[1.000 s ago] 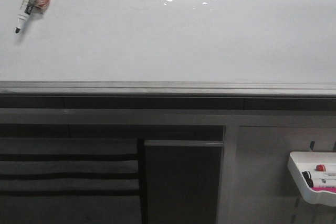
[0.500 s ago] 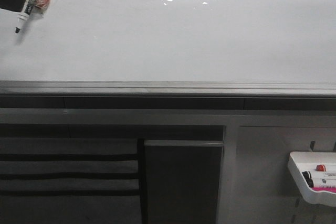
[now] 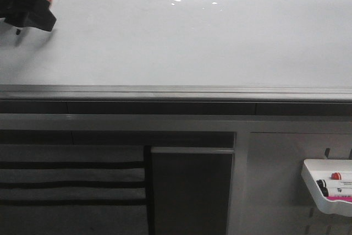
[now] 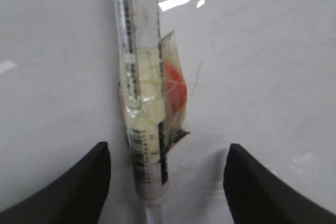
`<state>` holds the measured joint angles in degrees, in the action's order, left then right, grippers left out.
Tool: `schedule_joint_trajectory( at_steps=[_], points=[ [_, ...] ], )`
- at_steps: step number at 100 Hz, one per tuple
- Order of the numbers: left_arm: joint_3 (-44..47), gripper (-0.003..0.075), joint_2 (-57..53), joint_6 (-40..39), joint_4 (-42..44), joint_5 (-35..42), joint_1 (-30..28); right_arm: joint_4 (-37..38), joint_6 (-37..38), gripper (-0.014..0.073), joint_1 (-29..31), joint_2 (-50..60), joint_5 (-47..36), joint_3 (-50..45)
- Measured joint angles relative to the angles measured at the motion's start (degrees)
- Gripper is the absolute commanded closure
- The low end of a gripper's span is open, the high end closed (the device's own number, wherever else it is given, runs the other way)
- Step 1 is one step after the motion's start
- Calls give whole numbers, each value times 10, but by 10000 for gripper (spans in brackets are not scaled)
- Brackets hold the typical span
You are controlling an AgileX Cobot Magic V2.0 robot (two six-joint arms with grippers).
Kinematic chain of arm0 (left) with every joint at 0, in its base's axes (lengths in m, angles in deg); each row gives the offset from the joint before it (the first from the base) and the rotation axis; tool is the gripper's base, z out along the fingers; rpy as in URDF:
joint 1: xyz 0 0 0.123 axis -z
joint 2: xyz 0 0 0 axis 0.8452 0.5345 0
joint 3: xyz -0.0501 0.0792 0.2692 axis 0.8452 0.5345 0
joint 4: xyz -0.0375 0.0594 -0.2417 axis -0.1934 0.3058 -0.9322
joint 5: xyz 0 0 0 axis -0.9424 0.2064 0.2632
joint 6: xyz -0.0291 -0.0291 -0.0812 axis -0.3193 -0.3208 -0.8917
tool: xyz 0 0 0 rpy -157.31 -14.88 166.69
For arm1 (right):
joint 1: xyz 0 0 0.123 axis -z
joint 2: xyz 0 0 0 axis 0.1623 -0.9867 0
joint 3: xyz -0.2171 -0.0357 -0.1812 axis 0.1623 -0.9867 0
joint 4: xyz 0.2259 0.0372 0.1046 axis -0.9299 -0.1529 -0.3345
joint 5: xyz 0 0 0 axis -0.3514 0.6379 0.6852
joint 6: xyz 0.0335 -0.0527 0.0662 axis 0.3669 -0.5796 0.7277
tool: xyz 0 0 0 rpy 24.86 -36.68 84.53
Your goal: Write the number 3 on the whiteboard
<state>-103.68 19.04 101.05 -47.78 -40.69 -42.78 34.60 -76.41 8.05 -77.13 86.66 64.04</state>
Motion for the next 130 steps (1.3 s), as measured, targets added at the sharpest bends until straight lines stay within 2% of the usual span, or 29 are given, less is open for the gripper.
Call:
schedule_joint_trajectory(
  at_steps=[14, 28, 56, 67, 84, 99, 115, 123, 130],
  points=[
    [0, 482, 6, 0, 0, 16, -1, 0, 0, 218, 0, 0, 0, 0],
    [0, 584, 8, 0, 0, 33, -1, 0, 0, 218, 0, 0, 0, 0],
    [0, 704, 8, 0, 0, 38, -1, 0, 0, 218, 0, 0, 1, 0],
    [-1, 736, 1, 0, -2, 26, -1, -4, 0, 218, 0, 0, 27, 4],
    [-27, 741, -54, 3, -4, -94, 31, -18, -1, 218, 0, -12, 121, 63],
    [-66, 741, -94, 57, -4, -273, 97, -68, -48, 218, 0, -55, 216, 120],
    [-93, 741, -103, 178, -45, -437, 170, -231, -205, 218, 0, -131, 308, 145],
    [-94, 741, -103, 235, -87, -477, 198, -315, -302, 218, -6, -173, 340, 146],
    [-94, 741, -103, 279, -122, -492, 223, -352, -365, 218, -26, -208, 358, 148]
  ],
)
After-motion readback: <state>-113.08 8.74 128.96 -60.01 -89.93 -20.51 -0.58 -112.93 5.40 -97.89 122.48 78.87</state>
